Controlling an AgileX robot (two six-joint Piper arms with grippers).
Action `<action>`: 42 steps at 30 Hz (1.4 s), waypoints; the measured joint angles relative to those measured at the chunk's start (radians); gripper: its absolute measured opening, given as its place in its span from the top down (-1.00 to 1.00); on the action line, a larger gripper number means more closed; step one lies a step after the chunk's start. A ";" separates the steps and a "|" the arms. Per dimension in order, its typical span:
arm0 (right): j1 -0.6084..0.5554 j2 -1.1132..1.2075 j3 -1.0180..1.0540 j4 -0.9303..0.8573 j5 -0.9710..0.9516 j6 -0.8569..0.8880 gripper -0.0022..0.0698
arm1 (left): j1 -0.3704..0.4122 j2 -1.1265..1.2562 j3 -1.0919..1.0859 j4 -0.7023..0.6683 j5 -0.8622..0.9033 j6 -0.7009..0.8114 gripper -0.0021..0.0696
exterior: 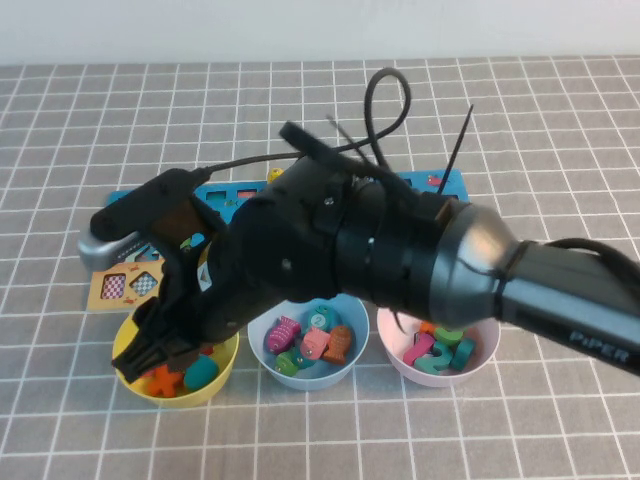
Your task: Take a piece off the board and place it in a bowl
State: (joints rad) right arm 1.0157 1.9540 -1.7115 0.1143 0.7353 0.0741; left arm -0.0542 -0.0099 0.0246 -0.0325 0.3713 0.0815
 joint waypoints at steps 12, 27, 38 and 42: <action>-0.001 0.082 0.002 0.021 -0.025 0.072 0.12 | 0.000 0.000 0.000 0.000 0.000 0.000 0.95; -0.014 0.169 -0.079 -0.040 0.027 0.109 0.12 | 0.000 0.000 0.000 0.000 0.000 0.000 0.95; -0.020 0.195 -0.098 -0.056 0.038 0.110 0.12 | 0.000 0.000 0.000 0.000 0.000 0.000 0.95; -0.020 0.203 -0.098 -0.056 0.037 0.110 0.12 | 0.000 0.000 0.000 0.000 0.000 0.000 0.95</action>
State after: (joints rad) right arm 0.9952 2.1573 -1.8100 0.0580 0.7721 0.1838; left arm -0.0542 -0.0099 0.0246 -0.0325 0.3713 0.0815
